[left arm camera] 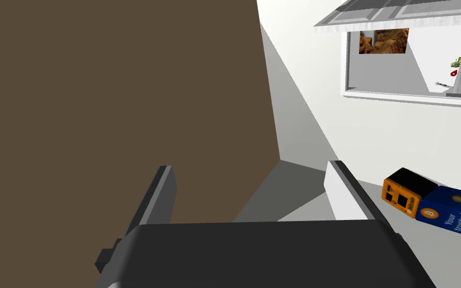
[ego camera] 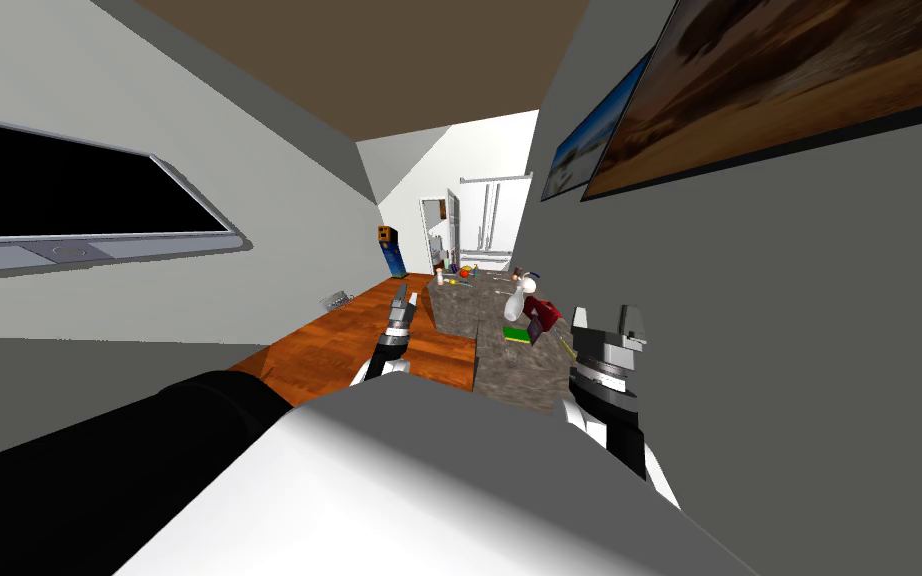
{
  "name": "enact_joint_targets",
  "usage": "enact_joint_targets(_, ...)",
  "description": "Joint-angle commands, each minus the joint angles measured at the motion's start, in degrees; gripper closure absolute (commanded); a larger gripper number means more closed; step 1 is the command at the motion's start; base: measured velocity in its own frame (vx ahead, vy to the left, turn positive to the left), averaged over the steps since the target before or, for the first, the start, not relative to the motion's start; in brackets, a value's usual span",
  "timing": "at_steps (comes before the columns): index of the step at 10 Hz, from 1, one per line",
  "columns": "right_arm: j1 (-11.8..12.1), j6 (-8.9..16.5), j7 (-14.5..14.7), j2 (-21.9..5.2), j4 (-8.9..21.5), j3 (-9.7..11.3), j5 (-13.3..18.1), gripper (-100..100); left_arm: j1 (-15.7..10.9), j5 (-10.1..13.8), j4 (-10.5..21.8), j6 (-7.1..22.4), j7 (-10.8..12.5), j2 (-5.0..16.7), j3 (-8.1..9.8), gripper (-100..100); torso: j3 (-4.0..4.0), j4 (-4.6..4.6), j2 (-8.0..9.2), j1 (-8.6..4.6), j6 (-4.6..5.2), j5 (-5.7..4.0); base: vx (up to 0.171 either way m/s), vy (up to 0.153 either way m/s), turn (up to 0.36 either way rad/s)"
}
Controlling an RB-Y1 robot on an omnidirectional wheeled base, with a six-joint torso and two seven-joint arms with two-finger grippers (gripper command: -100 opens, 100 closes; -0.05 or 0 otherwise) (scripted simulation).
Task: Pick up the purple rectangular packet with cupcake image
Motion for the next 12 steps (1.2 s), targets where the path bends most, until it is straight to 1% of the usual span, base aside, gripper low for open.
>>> enact_joint_targets(1, -0.02, 0.54, 1.52, -2.07, 0.82, 0.18, 0.49, -100, 0.0, 0.0, 0.0, 0.0, 0.0, 0.0, 0.0, 0, 0.0, 0.0, 0.0, 0.0, 0.0, 0.0, -0.008, -0.006, -0.023)
enact_joint_targets(2, -0.05, 0.8, 2.26, -2.82, 1.22, 0.24, 0.75, -100, 0.0, 0.0, 0.0, 0.0, 0.0, 0.0, 0.0, 0, 0.01, 0.0, 0.02, -0.03, 0.0, -0.01, -0.014, -0.01, -0.016)
enact_joint_targets(3, -0.14, 1.48, 4.13, -4.35, 2.23, 0.34, 1.48, -100, 0.0, 0.0, 0.0, 0.0, 0.0, 0.0, 0.0, 0, 0.02, 0.01, 0.04, -0.05, 0.0, -0.01, -0.021, -0.013, -0.013)
enact_joint_targets(7, -0.58, 3.36, 9.11, -7.37, 5.12, 0.32, 3.72, -100, 0.0, 0.0, 0.0, 0.0, 0.0, 0.0, 0.0, 0, 0.04, 0.01, 0.06, -0.03, 0.0, -0.01, -0.017, -0.005, -0.003)
enact_joint_targets(12, -1.76, 6.6, 16.96, -10.54, 10.49, -0.24, 7.84, -100, 0.0, 0.0, 0.0, 0.0, 0.0, 0.0, 0.0, 0, 0.02, 0.01, 0.04, 0.02, 0.0, 0.0, -0.012, 0.006, 0.014)
